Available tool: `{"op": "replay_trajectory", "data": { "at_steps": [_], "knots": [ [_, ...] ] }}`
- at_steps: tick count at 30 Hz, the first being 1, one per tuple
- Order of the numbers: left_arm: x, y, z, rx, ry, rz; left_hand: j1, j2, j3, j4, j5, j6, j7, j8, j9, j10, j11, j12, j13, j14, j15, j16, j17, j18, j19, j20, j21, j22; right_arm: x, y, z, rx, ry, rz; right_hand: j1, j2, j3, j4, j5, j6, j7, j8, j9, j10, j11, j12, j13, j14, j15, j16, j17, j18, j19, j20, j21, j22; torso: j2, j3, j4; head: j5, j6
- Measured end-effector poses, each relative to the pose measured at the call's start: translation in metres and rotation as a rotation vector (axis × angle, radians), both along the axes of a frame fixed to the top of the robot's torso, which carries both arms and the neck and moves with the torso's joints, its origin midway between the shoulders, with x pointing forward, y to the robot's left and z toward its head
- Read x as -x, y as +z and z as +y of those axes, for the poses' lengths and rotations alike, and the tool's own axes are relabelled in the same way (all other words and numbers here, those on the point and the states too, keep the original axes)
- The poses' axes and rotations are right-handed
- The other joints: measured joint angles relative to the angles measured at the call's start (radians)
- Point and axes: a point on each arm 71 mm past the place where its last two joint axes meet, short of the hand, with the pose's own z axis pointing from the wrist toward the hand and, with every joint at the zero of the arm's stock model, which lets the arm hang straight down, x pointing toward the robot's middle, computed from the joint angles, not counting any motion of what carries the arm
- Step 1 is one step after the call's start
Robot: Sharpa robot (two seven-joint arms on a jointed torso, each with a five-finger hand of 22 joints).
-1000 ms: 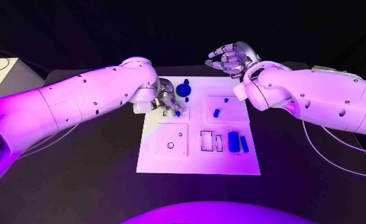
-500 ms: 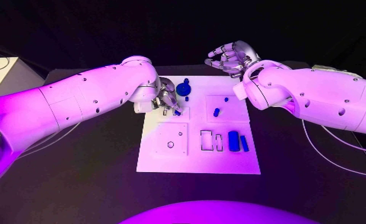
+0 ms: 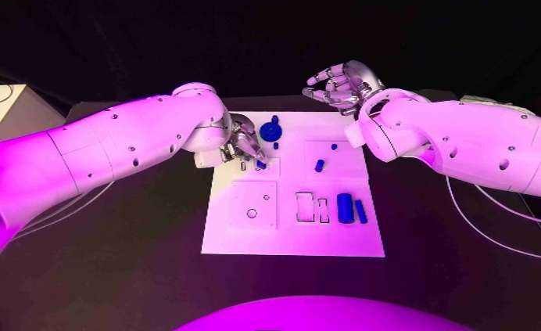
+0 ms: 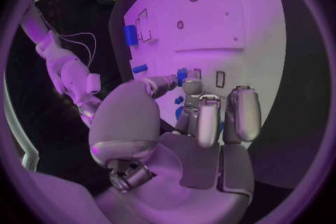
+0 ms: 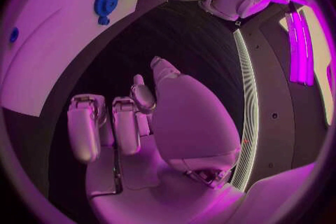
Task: Assemble the parts on the task board
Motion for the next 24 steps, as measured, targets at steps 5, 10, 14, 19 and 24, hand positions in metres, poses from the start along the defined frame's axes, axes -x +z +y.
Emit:
{"op": "replay_trajectory", "data": {
  "at_steps": [5, 10, 14, 19, 24],
  "knots": [
    [0.0018, 0.0010, 0.0040, 0.022, 0.017, 0.002, -0.028, -0.011, 0.000, 0.000, 0.091, 0.004, -0.004, 0.013, 0.000, 0.021, -0.007, 0.021, 0.021, 0.000, -0.007, 0.013, 0.000, 0.000, 0.005, -0.005, 0.008, 0.010, 0.0000, -0.0004, -0.0011, 0.001, -0.001, 0.003, 0.000, 0.000, 0.000, 0.000, 0.000, 0.000, 0.000, 0.000, 0.000, 0.000, 0.000, 0.000, 0.000, 0.000, 0.000, 0.000, 0.000, 0.000, 0.000, 0.000, 0.000, 0.000, 0.000, 0.0000, 0.0007, 0.000, 0.001],
    [0.0043, 0.0023, 0.0063, 0.037, 0.029, -0.003, -0.049, -0.025, -0.007, -0.007, 0.177, 0.015, -0.014, 0.018, 0.000, 0.050, -0.015, 0.042, 0.046, 0.000, -0.019, 0.026, 0.000, 0.000, 0.018, -0.018, 0.016, 0.022, -0.0001, -0.0007, -0.0027, 0.003, -0.003, 0.005, 0.000, 0.000, 0.000, 0.000, 0.000, 0.000, 0.000, 0.000, -0.001, 0.000, 0.000, 0.000, 0.000, 0.000, 0.000, 0.000, 0.000, 0.000, 0.000, 0.000, 0.000, 0.000, -0.001, 0.0004, 0.0007, 0.002, 0.001],
    [0.0058, 0.0033, 0.0064, 0.041, 0.033, -0.019, -0.055, -0.030, -0.007, -0.007, 0.214, 0.023, -0.016, 0.018, 0.000, 0.062, -0.020, 0.047, 0.056, -0.002, -0.020, 0.028, 0.000, 0.000, 0.025, -0.025, 0.022, 0.022, -0.0001, -0.0008, -0.0039, 0.003, -0.004, 0.006, 0.000, 0.000, 0.000, 0.000, 0.000, 0.000, 0.000, 0.000, -0.001, 0.000, 0.000, 0.000, 0.000, 0.000, 0.000, 0.000, 0.000, 0.000, 0.000, 0.000, 0.000, 0.000, -0.001, 0.0003, 0.0012, 0.002, 0.001],
    [0.0068, 0.0040, 0.0059, 0.033, 0.033, -0.048, -0.058, -0.034, -0.007, -0.007, 0.228, 0.025, -0.017, 0.018, 0.001, 0.066, -0.024, 0.047, 0.058, 0.002, -0.023, 0.028, 0.000, -0.016, 0.029, -0.028, 0.022, 0.022, 0.0001, -0.0011, -0.0045, 0.004, -0.005, 0.008, 0.000, 0.000, 0.000, 0.000, 0.000, 0.000, 0.000, 0.000, -0.001, 0.000, 0.000, 0.000, 0.000, 0.000, 0.000, 0.000, 0.000, 0.000, 0.000, 0.000, 0.000, 0.001, -0.001, -0.0003, 0.0018, 0.004, 0.000],
    [0.0071, 0.0034, 0.0055, 0.020, 0.033, -0.075, -0.062, -0.038, -0.010, -0.010, 0.239, 0.029, -0.014, 0.017, 0.044, 0.073, -0.024, 0.053, 0.064, -0.002, -0.027, 0.028, 0.000, -0.016, 0.033, -0.025, 0.026, 0.022, 0.0002, -0.0015, -0.0047, 0.004, -0.004, 0.009, 0.000, 0.000, 0.000, 0.000, 0.000, 0.000, 0.000, 0.000, -0.001, 0.000, 0.000, 0.000, 0.000, 0.000, 0.000, 0.000, 0.000, 0.000, 0.000, 0.000, 0.000, 0.001, 0.000, -0.0003, 0.0013, 0.007, 0.000]
  ]
}}
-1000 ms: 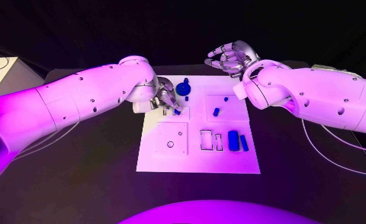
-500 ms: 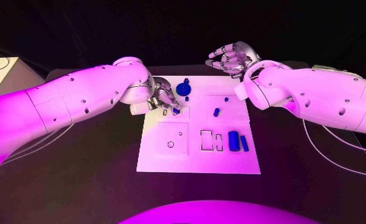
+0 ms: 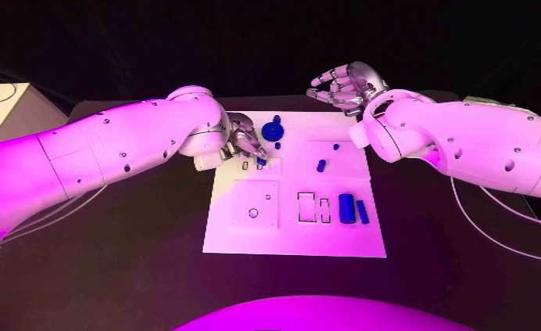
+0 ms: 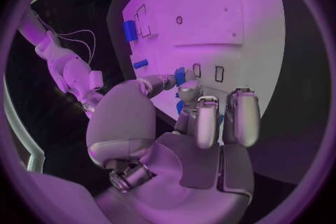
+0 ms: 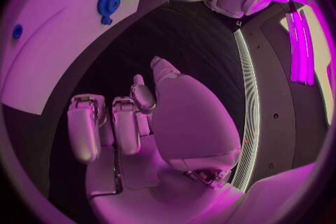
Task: Assemble the parts on the task board
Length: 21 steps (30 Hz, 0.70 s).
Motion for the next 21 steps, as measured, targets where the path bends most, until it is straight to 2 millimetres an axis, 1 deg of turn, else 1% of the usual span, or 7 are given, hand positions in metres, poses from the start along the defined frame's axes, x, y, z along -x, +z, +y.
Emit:
{"op": "replay_trajectory", "data": {
  "at_steps": [3, 4, 7, 8, 9, 11, 21],
  "knots": [
    [0.0005, -0.0011, -0.0004, -0.012, -0.002, -0.016, -0.001, -0.001, 0.000, 0.000, 0.023, 0.002, -0.002, 0.000, 0.000, 0.011, -0.004, 0.005, 0.007, 0.000, 0.000, 0.000, 0.000, 0.000, 0.007, -0.007, 0.000, 0.000, 0.0000, -0.0001, -0.0001, 0.000, 0.000, 0.001, -0.004, -0.004, 0.000, 0.000, 0.000, 0.000, 0.000, 0.000, 0.000, 0.000, 0.000, 0.000, 0.000, 0.000, 0.000, 0.000, 0.000, 0.000, 0.000, 0.000, 0.000, 0.000, 0.001, 0.0001, -0.0007, 0.000, 0.000],
    [0.0005, -0.0012, -0.0005, -0.013, -0.002, -0.017, -0.003, -0.003, 0.000, 0.000, 0.025, 0.003, -0.003, 0.000, 0.000, 0.012, -0.005, 0.006, 0.007, 0.000, 0.000, 0.000, 0.000, 0.000, 0.007, -0.007, 0.000, 0.000, 0.0000, -0.0002, -0.0001, 0.000, 0.000, 0.001, -0.004, -0.004, 0.000, 0.000, 0.000, 0.000, 0.000, 0.000, 0.000, 0.000, 0.000, 0.000, 0.000, 0.000, 0.000, 0.000, 0.000, 0.000, 0.000, 0.000, 0.000, 0.000, 0.001, 0.0002, -0.0009, 0.001, 0.000],
    [0.0009, -0.0020, -0.0012, -0.026, -0.005, -0.033, -0.010, -0.010, -0.003, -0.003, 0.055, 0.009, -0.002, 0.000, 0.001, 0.014, -0.007, 0.006, 0.010, 0.001, -0.006, 0.000, 0.000, 0.000, 0.010, -0.010, 0.005, 0.000, 0.0001, -0.0004, -0.0002, 0.000, 0.000, 0.001, -0.004, -0.004, 0.000, 0.000, 0.000, 0.000, 0.000, 0.000, 0.000, 0.000, 0.000, 0.000, 0.000, 0.000, 0.000, 0.000, 0.000, 0.000, 0.000, 0.000, 0.000, 0.000, 0.001, 0.0005, -0.0014, 0.002, 0.001],
    [0.0009, -0.0022, -0.0013, -0.031, -0.006, -0.039, -0.011, -0.011, -0.003, -0.003, 0.060, 0.009, -0.002, 0.000, 0.004, 0.015, -0.007, 0.006, 0.012, 0.000, -0.007, 0.000, 0.000, 0.000, 0.010, -0.010, 0.005, 0.000, 0.0001, -0.0004, -0.0002, 0.000, 0.000, 0.001, -0.004, -0.004, 0.000, 0.000, 0.000, 0.000, 0.000, 0.000, 0.000, 0.000, 0.000, 0.000, 0.000, 0.000, 0.000, 0.000, 0.000, 0.000, 0.000, 0.000, 0.000, 0.000, 0.001, 0.0005, -0.0018, 0.002, 0.001],
    [0.0009, -0.0023, -0.0014, -0.035, -0.006, -0.044, -0.013, -0.013, -0.003, -0.003, 0.066, 0.011, -0.004, 0.000, 0.032, 0.022, -0.007, 0.006, 0.013, 0.000, -0.007, 0.000, 0.000, 0.000, 0.010, -0.010, 0.005, 0.000, 0.0001, -0.0004, -0.0003, 0.001, 0.000, 0.001, -0.004, -0.004, 0.000, 0.000, 0.000, 0.000, 0.000, 0.000, 0.000, 0.000, 0.000, 0.000, 0.000, 0.000, 0.000, 0.000, 0.000, 0.000, 0.000, 0.000, 0.000, 0.000, 0.002, 0.0006, -0.0019, 0.002, 0.001],
    [0.0009, -0.0027, -0.0014, -0.042, -0.007, -0.051, -0.020, -0.012, -0.003, -0.003, 0.067, 0.014, -0.007, 0.000, 0.035, 0.023, -0.009, 0.010, 0.015, 0.000, -0.007, 0.000, 0.000, 0.000, 0.014, -0.007, 0.005, 0.000, 0.0001, -0.0004, -0.0004, 0.001, 0.000, 0.001, -0.004, -0.004, 0.000, 0.000, 0.000, 0.000, 0.000, 0.000, 0.000, 0.000, 0.000, 0.000, 0.000, 0.000, 0.000, 0.000, 0.000, 0.000, 0.000, 0.000, 0.000, 0.000, 0.002, 0.0007, -0.0019, 0.003, 0.000],
    [0.0015, -0.0063, -0.0004, -0.074, -0.008, -0.069, -0.025, -0.017, -0.001, -0.010, 0.081, 0.018, -0.010, -0.001, 0.035, 0.032, -0.011, 0.014, 0.024, 0.000, -0.007, 0.000, 0.000, 0.000, 0.020, -0.013, 0.009, 0.000, 0.0004, -0.0004, -0.0011, 0.003, 0.000, 0.000, -0.004, -0.004, 0.000, 0.000, 0.000, 0.000, 0.000, 0.000, 0.000, 0.000, 0.000, 0.000, 0.000, 0.000, 0.000, 0.000, 0.000, 0.000, 0.000, 0.000, 0.000, 0.000, 0.003, 0.0008, -0.0018, 0.003, -0.007]
  ]
}}
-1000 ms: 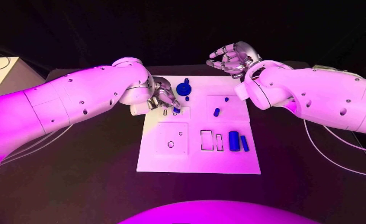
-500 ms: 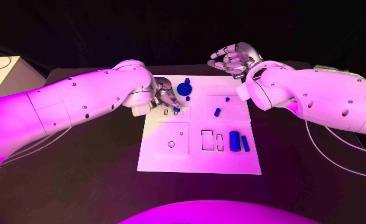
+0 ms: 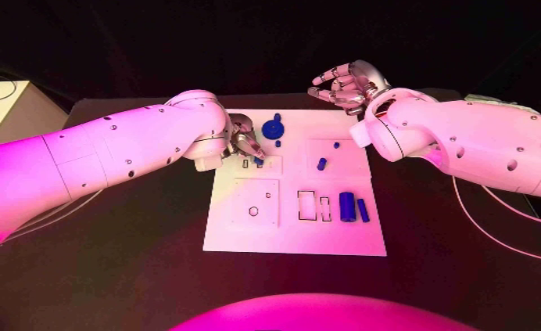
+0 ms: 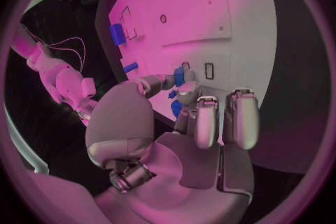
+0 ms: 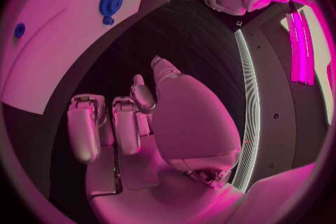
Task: Assemble the parts on the task board
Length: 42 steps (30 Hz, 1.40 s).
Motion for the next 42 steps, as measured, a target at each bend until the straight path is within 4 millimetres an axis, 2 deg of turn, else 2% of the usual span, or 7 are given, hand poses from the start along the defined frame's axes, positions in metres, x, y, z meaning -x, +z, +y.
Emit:
{"op": "replay_trajectory", "data": {
  "at_steps": [13, 14, 18, 19, 42],
  "knots": [
    [0.0019, -0.0048, 0.0000, -0.023, -0.003, -0.003, 0.000, 0.000, 0.000, 0.000, 0.004, 0.003, -0.001, 0.004, 0.001, 0.001, -0.001, 0.006, 0.003, 0.000, 0.000, 0.000, 0.000, 0.000, 0.004, 0.003, 0.000, 0.000, 0.0005, 0.0002, -0.0005, 0.002, 0.001, -0.002, 0.000, 0.000, 0.000, 0.000, 0.000, 0.001, -0.001, 0.000, 0.000, 0.000, 0.000, 0.000, 0.000, 0.000, 0.000, 0.000, 0.000, 0.000, 0.000, 0.000, 0.000, 0.000, 0.000, -0.0005, 0.0004, 0.001, -0.006],
    [0.0021, -0.0052, -0.0001, -0.023, -0.003, -0.003, 0.000, 0.000, 0.000, 0.000, 0.004, 0.003, -0.001, 0.004, 0.044, 0.001, -0.001, 0.006, 0.003, 0.000, 0.000, 0.000, 0.000, 0.000, 0.004, 0.003, 0.000, 0.000, 0.0005, 0.0002, -0.0005, 0.002, 0.001, -0.002, 0.000, 0.000, 0.000, 0.000, 0.000, 0.001, -0.001, 0.000, 0.000, 0.000, 0.000, 0.000, 0.000, 0.000, 0.000, 0.000, 0.000, 0.000, 0.000, 0.000, 0.000, 0.000, 0.000, -0.0006, 0.0004, 0.001, -0.006],
    [0.0022, -0.0057, -0.0004, -0.023, -0.002, -0.006, 0.000, 0.000, 0.000, 0.000, 0.009, 0.003, -0.001, 0.004, 0.044, 0.001, -0.001, 0.006, 0.006, 0.004, -0.004, 0.000, 0.000, 0.000, 0.004, 0.003, 0.000, 0.000, 0.0005, 0.0002, -0.0006, 0.003, 0.001, -0.002, 0.000, 0.000, 0.000, 0.000, 0.000, 0.001, -0.001, 0.000, 0.000, 0.000, 0.000, 0.000, 0.000, 0.000, 0.000, 0.000, 0.000, 0.000, 0.000, 0.000, 0.000, 0.000, 0.000, -0.0005, -0.0001, 0.002, -0.007],
    [0.0023, -0.0058, -0.0006, -0.023, -0.002, -0.006, 0.000, 0.000, 0.000, 0.000, 0.009, 0.003, -0.001, 0.004, 0.059, 0.001, -0.001, 0.006, 0.006, 0.004, -0.004, 0.000, 0.000, 0.000, 0.004, 0.003, 0.000, 0.000, 0.0005, 0.0002, -0.0007, 0.003, 0.001, -0.002, 0.000, 0.000, 0.000, 0.000, 0.000, 0.001, -0.001, 0.000, 0.000, 0.000, 0.000, 0.000, 0.000, 0.000, 0.000, 0.000, 0.000, 0.000, 0.000, 0.000, 0.000, 0.000, 0.000, -0.0005, -0.0002, 0.002, -0.008],
    [0.0029, -0.0069, -0.0014, -0.020, 0.004, -0.019, -0.004, 0.004, 0.000, 0.000, 0.012, 0.003, -0.001, 0.003, 0.066, 0.005, -0.005, 0.006, 0.005, 0.004, -0.003, 0.000, 0.000, 0.000, 0.004, 0.003, 0.003, 0.000, 0.0005, 0.0000, -0.0006, 0.005, 0.003, -0.002, 0.000, 0.000, 0.000, 0.000, 0.000, 0.001, -0.001, 0.000, 0.000, 0.000, 0.000, 0.000, 0.000, 0.000, 0.000, 0.000, 0.000, 0.000, 0.000, 0.000, 0.000, 0.000, -0.001, 0.0002, -0.0005, 0.000, -0.012]
  ]
}}
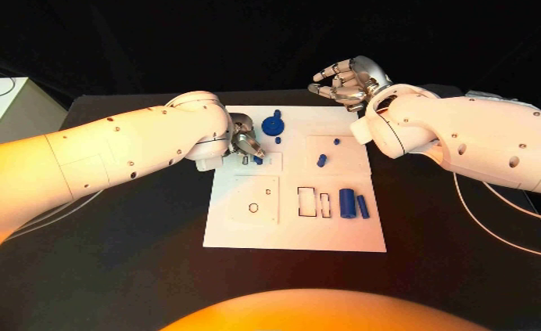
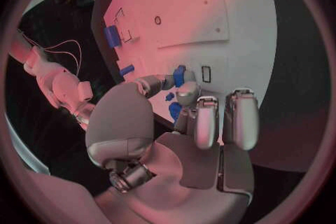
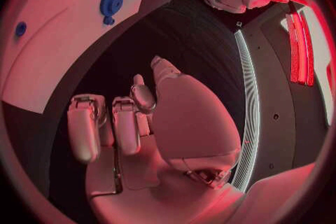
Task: Assemble the parts on the task board
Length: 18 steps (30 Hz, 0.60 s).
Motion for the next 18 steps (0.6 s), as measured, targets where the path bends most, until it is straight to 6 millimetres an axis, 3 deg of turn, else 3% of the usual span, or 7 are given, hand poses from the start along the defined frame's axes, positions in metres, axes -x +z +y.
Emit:
{"op": "replay_trajectory", "data": {
  "at_steps": [18],
  "knots": [
    [0.0015, 0.0004, -0.0011, -0.010, -0.009, -0.007, 0.000, 0.000, 0.000, 0.000, 0.000, 0.000, 0.000, 0.001, 0.000, 0.000, 0.000, 0.000, 0.000, 0.000, 0.000, 0.000, 0.000, 0.000, 0.004, -0.004, 0.000, 0.000, 0.0001, -0.0006, -0.0001, 0.001, 0.001, 0.002, -0.008, 0.000, 0.010, -0.001, 0.000, 0.000, 0.000, 0.000, -0.001, 0.000, 0.000, 0.000, -0.002, -0.004, 0.004, 0.000, 0.001, 0.000, 0.000, 0.000, 0.000, 0.001, 0.000, -0.0007, 0.0010, -0.001, -0.005]
  ]
}}
